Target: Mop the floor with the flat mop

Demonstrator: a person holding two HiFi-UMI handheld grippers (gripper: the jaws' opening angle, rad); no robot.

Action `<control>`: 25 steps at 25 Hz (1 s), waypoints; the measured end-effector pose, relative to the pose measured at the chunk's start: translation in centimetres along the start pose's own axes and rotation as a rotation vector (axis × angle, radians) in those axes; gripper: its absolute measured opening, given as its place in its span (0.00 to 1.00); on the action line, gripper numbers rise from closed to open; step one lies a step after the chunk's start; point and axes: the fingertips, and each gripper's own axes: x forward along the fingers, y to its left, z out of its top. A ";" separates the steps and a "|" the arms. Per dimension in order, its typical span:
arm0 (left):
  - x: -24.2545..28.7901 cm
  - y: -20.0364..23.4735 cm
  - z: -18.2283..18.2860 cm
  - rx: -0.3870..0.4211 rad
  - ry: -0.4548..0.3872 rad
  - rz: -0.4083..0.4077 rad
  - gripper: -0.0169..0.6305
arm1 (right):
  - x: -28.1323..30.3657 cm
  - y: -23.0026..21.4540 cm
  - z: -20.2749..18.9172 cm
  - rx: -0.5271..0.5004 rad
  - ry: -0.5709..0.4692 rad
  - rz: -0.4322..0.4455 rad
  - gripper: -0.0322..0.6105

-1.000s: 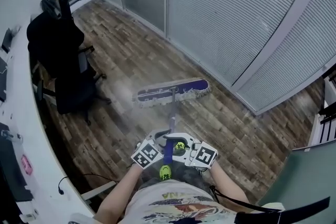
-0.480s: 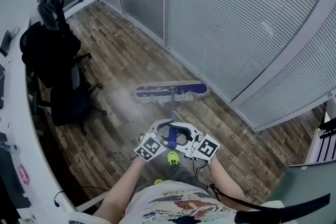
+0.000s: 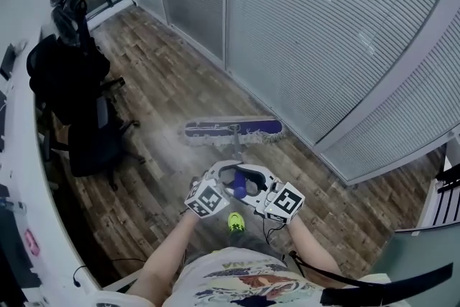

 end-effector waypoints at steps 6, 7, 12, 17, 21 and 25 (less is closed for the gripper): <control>-4.1 -6.8 -2.3 0.052 0.088 -0.027 0.25 | -0.9 7.8 -3.3 -0.024 0.083 -0.044 0.43; -5.1 -8.2 -2.7 0.053 0.096 -0.032 0.25 | -0.9 9.6 -3.7 -0.029 0.095 -0.043 0.43; -11.0 -16.1 -4.1 0.055 0.116 -0.063 0.25 | -1.7 19.3 -5.7 -0.027 0.089 -0.062 0.43; -15.6 -23.7 -4.7 0.041 0.129 -0.103 0.25 | -3.6 27.7 -7.5 -0.011 0.101 -0.088 0.43; -18.0 -29.5 -4.2 0.045 0.152 -0.129 0.25 | -6.2 33.2 -8.1 -0.006 0.085 -0.088 0.43; -19.6 -35.7 -4.1 0.054 0.185 -0.160 0.25 | -9.2 38.6 -9.0 -0.055 0.095 -0.057 0.43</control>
